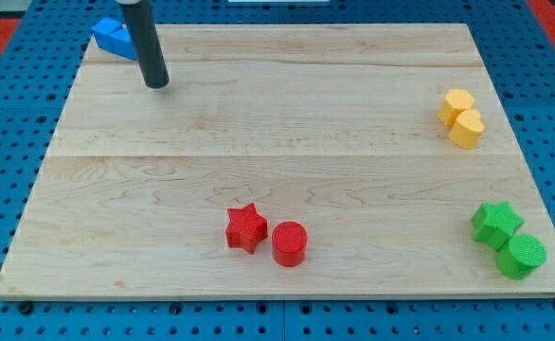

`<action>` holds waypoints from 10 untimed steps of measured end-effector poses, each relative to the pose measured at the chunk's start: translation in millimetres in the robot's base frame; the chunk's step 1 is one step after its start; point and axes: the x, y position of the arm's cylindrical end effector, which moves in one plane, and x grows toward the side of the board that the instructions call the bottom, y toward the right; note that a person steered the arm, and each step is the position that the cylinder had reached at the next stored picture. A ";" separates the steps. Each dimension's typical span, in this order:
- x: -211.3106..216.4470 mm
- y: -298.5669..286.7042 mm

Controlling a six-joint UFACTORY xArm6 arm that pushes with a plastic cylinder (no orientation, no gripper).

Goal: Push the red circle to the red star

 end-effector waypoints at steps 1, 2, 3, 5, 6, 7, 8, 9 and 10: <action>3.3 2.3; 31.9 52.9; 53.8 103.6; 111.2 175.2; 144.1 199.2; 148.1 210.5; 148.1 210.5; 154.4 222.7; 165.1 239.9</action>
